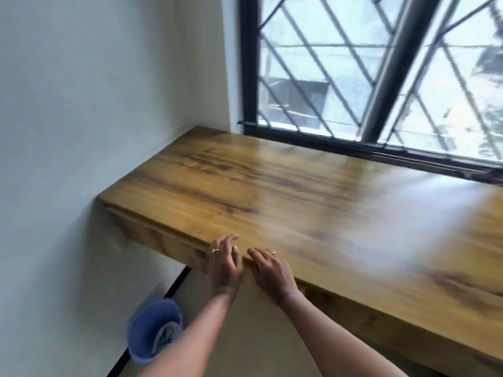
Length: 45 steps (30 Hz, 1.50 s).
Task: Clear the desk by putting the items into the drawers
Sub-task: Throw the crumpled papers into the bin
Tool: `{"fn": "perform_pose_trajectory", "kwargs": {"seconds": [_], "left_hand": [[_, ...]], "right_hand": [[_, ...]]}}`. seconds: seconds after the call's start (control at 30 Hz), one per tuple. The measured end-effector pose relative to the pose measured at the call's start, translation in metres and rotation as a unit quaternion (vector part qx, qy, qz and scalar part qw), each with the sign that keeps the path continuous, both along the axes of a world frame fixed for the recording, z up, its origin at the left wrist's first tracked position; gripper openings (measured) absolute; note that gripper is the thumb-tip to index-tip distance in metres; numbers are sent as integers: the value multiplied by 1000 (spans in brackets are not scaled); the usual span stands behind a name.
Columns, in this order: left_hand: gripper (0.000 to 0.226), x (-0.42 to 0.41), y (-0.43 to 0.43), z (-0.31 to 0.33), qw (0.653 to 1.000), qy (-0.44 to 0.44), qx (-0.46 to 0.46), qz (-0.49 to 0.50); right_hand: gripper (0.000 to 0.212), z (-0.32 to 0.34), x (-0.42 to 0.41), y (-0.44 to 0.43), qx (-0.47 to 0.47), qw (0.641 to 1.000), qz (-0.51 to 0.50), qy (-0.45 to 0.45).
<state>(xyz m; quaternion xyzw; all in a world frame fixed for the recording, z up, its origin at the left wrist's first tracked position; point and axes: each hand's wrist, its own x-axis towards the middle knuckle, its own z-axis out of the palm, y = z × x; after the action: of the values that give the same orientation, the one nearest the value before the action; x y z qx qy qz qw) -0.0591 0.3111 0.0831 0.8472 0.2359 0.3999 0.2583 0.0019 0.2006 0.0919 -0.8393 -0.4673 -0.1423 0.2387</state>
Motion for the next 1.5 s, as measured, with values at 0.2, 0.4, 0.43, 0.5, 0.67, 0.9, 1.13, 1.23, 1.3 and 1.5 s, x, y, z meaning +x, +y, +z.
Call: {"fn": "perform_pose_trajectory", "kwargs": {"seconds": [0.2,0.4,0.43,0.5,0.67,0.9,1.13,1.23,1.3,1.5], "left_hand": [[34,96,-88,39,991,-14,35,-126],[37,194,-175,50,965,45,4,-257],[35,210,-189,50,961,52,0,-272],[33,247,-225,53,948,60,-18,-311],[35,310,-295,57,900,134,-20,-414],[43,373,-402,56,801,268,1,-535],[49,399,-489,48,752,355,23,-555],[50,406,-509,45,758,370,24,-537],[56,408,-514,44,758,384,10,-527],[52,421,-493,50,817,352,-111,-442]], "right_hand": [[34,17,73,-97,43,983,-181,-5],[34,27,147,-196,36,942,-332,12],[35,29,158,-210,33,933,-357,9],[38,36,184,-242,25,910,-414,-3],[36,44,228,-308,-17,850,-525,33],[29,38,271,-408,-21,777,-623,86],[41,27,304,-488,-46,761,-633,135],[49,24,322,-509,-78,751,-630,183],[46,21,331,-512,-82,757,-614,207],[25,16,355,-473,-8,832,-521,191]]}}
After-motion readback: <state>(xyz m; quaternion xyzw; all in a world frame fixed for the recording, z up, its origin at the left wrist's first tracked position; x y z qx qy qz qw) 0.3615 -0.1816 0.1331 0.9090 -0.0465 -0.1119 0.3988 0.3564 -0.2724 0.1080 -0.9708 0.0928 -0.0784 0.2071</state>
